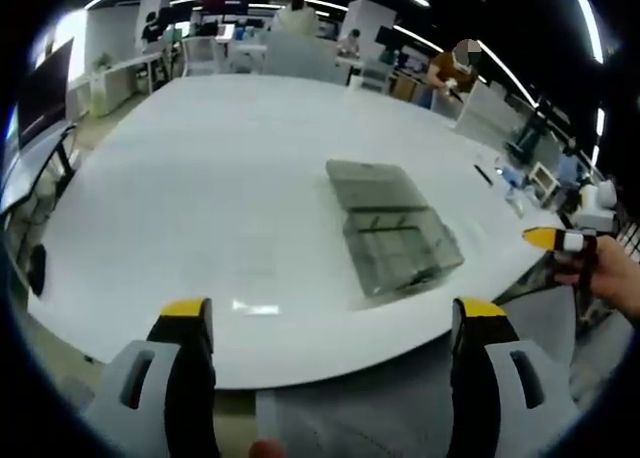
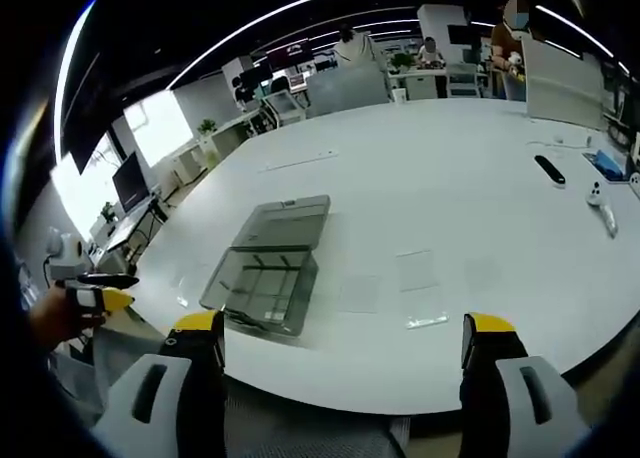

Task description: Insert the divider into the dual guide fixture by aligning both edges with the guide slots and pushing it downward to the bottom, including one-sided entry, uneven engagement, binding, and posture correction.

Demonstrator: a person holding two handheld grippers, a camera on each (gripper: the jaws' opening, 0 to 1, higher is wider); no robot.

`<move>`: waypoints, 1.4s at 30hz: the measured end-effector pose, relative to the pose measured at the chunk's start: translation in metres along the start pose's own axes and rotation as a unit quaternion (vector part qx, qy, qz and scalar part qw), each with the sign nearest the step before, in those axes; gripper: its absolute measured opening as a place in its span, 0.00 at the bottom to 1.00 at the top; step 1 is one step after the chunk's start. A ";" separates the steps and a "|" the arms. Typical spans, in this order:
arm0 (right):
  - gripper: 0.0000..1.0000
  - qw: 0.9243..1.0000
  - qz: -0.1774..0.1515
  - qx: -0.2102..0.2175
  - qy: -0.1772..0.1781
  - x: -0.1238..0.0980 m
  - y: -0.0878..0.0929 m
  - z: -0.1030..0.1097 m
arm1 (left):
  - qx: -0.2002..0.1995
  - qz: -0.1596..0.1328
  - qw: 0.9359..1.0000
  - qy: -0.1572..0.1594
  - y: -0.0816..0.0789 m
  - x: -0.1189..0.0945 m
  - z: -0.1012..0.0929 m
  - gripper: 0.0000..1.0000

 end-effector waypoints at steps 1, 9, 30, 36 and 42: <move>0.98 1.000 0.000 0.001 0.000 0.000 0.000 0.000 | -0.001 0.000 1.000 0.000 0.000 0.000 0.000 0.98; 0.98 1.000 0.000 0.002 0.000 0.001 0.000 -0.001 | -0.006 -0.003 1.000 -0.003 -0.002 0.000 0.001 0.98; 0.97 1.000 0.000 0.001 -0.001 0.001 0.001 -0.004 | -0.002 0.001 1.000 -0.007 -0.002 -0.001 0.000 0.97; 0.97 1.000 -0.001 0.001 0.001 0.001 0.001 -0.004 | -0.005 -0.001 1.000 -0.006 -0.002 -0.001 0.001 0.97; 0.97 1.000 -0.002 0.000 0.002 0.002 0.001 -0.003 | -0.011 -0.002 1.000 -0.003 -0.003 -0.001 0.002 0.97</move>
Point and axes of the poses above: the point that each gripper's makers call its tool centre point, and the gripper's own axes: x roughly forward along the fingers, z roughly to its left, y roughly out of its underside, the point moved 6 cm from there along -x, roughly backward along the fingers, and after that the axes turned 10 degrees about -x, right-handed, at the moved point
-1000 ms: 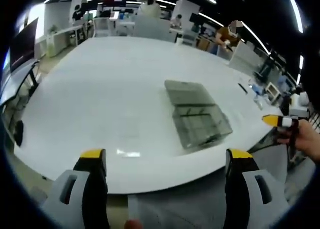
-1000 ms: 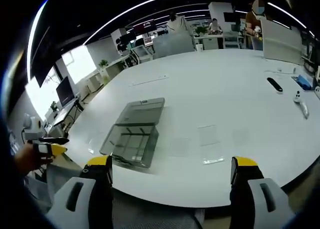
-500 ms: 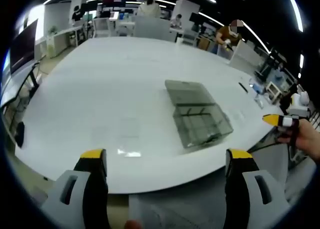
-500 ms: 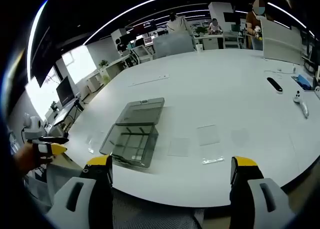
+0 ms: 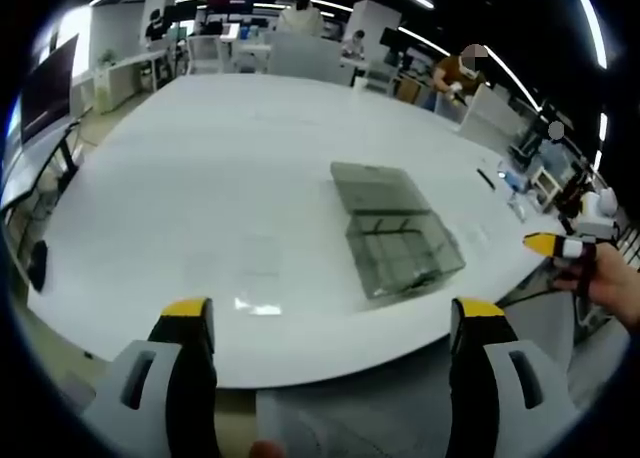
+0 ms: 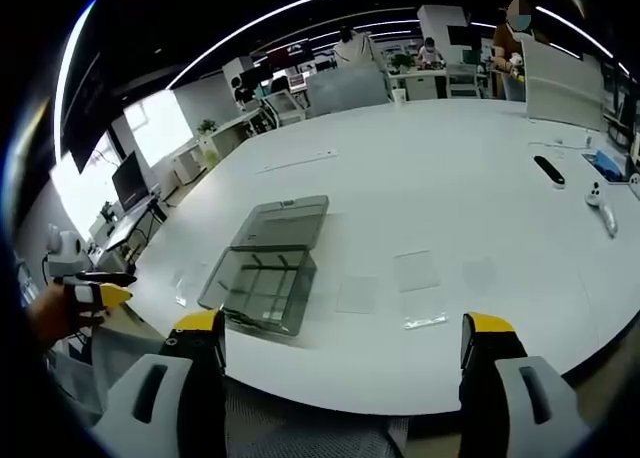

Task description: Insert the divider into the dual guide fixture by aligning both edges with the guide slots and pushing it downward to the bottom, including one-sided entry, uneven engagement, binding, and posture correction.

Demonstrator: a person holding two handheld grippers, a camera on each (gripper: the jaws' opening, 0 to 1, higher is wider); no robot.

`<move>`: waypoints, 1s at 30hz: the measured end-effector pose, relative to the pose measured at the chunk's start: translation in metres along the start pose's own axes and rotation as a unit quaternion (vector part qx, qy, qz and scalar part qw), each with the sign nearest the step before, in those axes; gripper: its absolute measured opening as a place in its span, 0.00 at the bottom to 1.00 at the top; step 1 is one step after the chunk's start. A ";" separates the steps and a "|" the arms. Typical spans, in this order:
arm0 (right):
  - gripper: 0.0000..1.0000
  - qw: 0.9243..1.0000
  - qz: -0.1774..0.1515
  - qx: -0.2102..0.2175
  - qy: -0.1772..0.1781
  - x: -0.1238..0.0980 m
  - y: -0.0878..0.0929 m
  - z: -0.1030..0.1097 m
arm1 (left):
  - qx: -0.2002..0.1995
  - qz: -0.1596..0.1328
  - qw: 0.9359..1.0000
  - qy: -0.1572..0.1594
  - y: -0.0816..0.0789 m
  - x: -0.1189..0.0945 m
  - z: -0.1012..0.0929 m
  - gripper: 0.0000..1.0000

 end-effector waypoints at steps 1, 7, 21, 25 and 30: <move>0.97 1.000 0.000 0.000 0.001 0.000 0.000 0.000 | -0.001 0.000 1.000 0.000 0.000 0.000 0.000 0.97; 0.97 1.000 0.000 0.000 0.001 0.000 -0.001 -0.001 | -0.002 0.001 1.000 0.004 0.001 0.000 -0.001 0.97; 0.97 1.000 -0.005 0.003 0.009 0.000 -0.005 -0.001 | 0.002 0.004 1.000 0.015 -0.001 -0.001 0.000 0.96; 0.97 1.000 -0.007 0.003 0.010 -0.002 -0.006 0.000 | 0.003 0.006 1.000 0.020 -0.001 0.001 -0.001 0.96; 0.96 1.000 -0.008 0.004 0.011 -0.003 -0.006 0.000 | 0.006 0.010 1.000 0.024 0.000 0.001 -0.002 0.96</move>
Point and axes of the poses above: the point that each gripper's makers call its tool centre point, and the gripper's own axes: x roughly forward along the fingers, z roughly to its left, y roughly out of its underside, the point moved 6 cm from there along -x, roughly backward along the fingers, and after that the axes turned 10 degrees about -x, right-handed, at the moved point
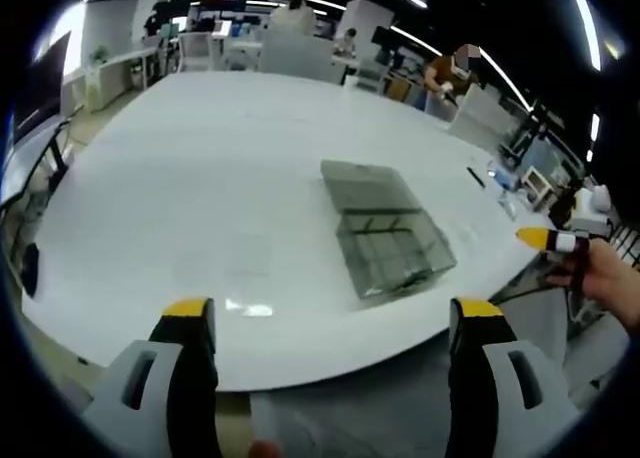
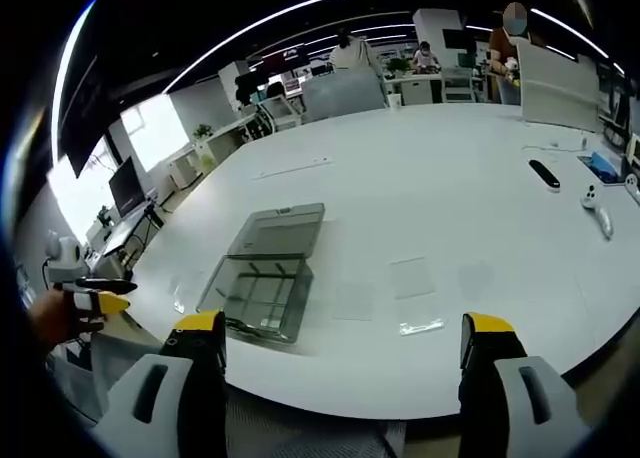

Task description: Insert the divider into the dual guide fixture by aligning both edges with the guide slots and pushing it downward to the bottom, including one-sided entry, uneven engagement, binding, and posture correction.

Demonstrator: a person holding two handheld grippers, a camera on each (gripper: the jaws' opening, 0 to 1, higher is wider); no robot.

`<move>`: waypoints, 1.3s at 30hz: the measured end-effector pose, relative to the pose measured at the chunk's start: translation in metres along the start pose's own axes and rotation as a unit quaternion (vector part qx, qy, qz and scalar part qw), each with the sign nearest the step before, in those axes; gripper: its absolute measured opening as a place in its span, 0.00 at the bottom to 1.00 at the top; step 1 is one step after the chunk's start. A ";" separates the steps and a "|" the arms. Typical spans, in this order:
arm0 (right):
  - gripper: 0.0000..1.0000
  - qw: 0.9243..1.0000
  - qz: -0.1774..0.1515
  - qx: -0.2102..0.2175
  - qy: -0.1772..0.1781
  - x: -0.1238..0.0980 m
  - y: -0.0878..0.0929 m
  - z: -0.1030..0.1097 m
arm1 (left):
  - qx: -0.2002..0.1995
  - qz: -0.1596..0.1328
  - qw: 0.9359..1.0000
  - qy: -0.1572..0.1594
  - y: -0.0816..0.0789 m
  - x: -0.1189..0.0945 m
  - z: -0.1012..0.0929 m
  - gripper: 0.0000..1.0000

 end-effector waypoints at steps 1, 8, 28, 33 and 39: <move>0.96 1.000 0.000 0.001 0.001 0.000 0.000 -0.001 | 0.001 0.003 1.000 0.001 0.001 0.000 0.000 0.96; 0.97 1.000 -0.001 -0.002 -0.001 -0.002 -0.005 -0.001 | 0.001 0.004 1.000 -0.003 -0.001 0.002 0.000 0.96; 0.96 0.998 0.001 -0.024 -0.051 -0.001 -0.006 -0.010 | -0.005 0.007 1.000 -0.026 -0.001 0.007 -0.012 0.96; 0.96 0.996 0.000 -0.046 -0.079 0.004 -0.006 -0.013 | -0.001 0.000 1.000 -0.030 -0.003 0.007 -0.019 0.95; 0.95 0.992 0.002 -0.074 -0.106 0.010 -0.007 -0.016 | 0.001 -0.016 0.999 -0.028 -0.010 0.005 -0.028 0.94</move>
Point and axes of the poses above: the point that each gripper's makers call its tool centre point, and the gripper's own axes: x roughly forward along the fingers, z roughly to its left, y roughly out of its underside, the point moved 6 cm from there along -x, roughly backward along the fingers, and after that the axes turned 10 degrees about -x, right-handed, at the moved point
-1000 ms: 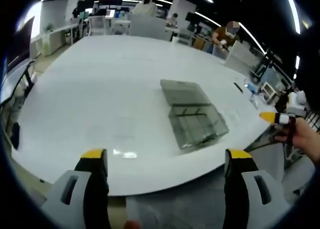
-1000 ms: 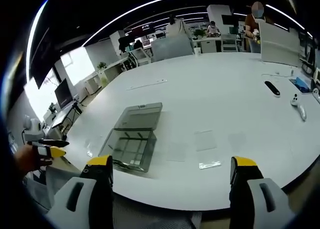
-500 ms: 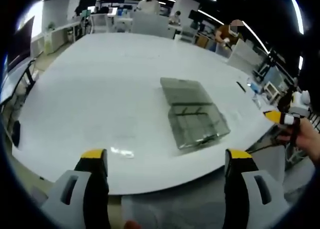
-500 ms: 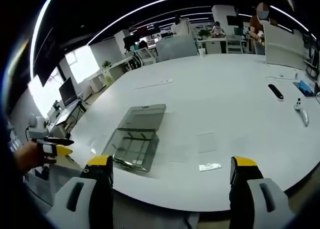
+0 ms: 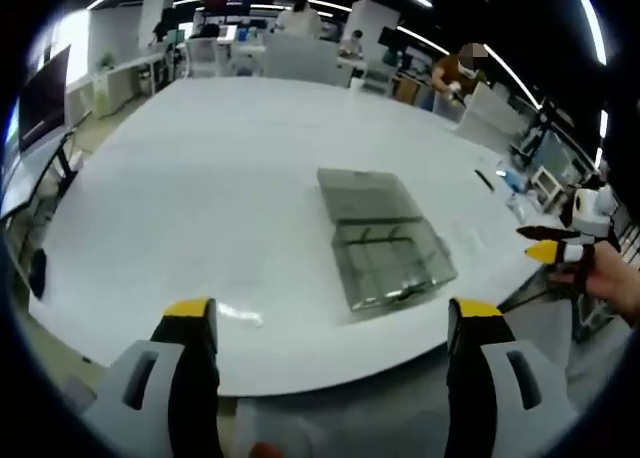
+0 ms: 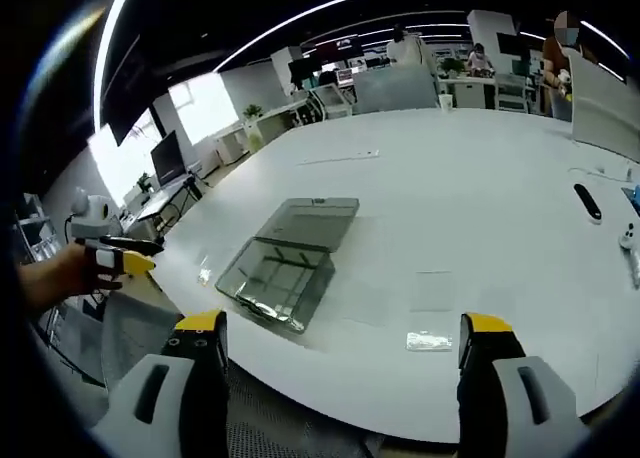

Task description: Insert the divider into the dual guide fixture by aligning both edges with the guide slots and pushing it downward to the bottom, including one-sided entry, uneven engagement, binding, and posture correction.

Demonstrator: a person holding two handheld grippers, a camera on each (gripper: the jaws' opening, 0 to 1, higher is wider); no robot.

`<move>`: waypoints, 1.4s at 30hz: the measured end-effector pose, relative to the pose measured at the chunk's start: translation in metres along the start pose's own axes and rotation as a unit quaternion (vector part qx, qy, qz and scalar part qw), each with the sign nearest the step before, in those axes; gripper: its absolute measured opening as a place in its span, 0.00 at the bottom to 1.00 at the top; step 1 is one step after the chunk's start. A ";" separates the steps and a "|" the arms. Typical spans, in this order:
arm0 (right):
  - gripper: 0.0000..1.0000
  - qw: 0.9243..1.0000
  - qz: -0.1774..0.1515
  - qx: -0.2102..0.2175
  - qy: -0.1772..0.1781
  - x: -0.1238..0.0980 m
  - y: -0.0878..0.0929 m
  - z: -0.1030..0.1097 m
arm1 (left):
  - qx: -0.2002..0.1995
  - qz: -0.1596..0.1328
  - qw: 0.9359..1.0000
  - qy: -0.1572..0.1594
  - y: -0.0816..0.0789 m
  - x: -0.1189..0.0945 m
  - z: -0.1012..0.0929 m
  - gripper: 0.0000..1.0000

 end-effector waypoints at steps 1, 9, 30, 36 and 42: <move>0.95 1.000 0.001 0.000 -0.001 0.000 0.000 -0.001 | -0.001 -0.002 1.000 0.002 -0.001 0.000 -0.001 0.94; 0.92 1.000 0.007 -0.006 0.004 0.007 0.002 -0.010 | 0.002 -0.006 1.000 0.027 0.000 0.009 -0.007 0.93; 0.88 0.998 0.051 -0.003 0.034 0.044 0.002 -0.023 | 0.024 0.003 0.997 0.069 -0.009 0.023 0.003 0.93; 0.85 0.997 0.066 -0.001 0.035 0.052 0.004 -0.028 | 0.027 0.007 0.997 0.074 -0.011 0.025 0.004 0.92; 0.81 0.996 0.085 -0.002 0.040 0.061 0.008 -0.039 | 0.025 0.011 0.997 0.078 -0.010 0.026 0.006 0.91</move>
Point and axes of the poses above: the point that each gripper's makers call its tool centre point, and the gripper's own axes: x roughly forward along the fingers, z roughly to its left, y roughly out of its underside, the point moved 6 cm from there along -x, roughly backward along the fingers, and after that the axes turned 10 degrees about -x, right-handed, at the moved point
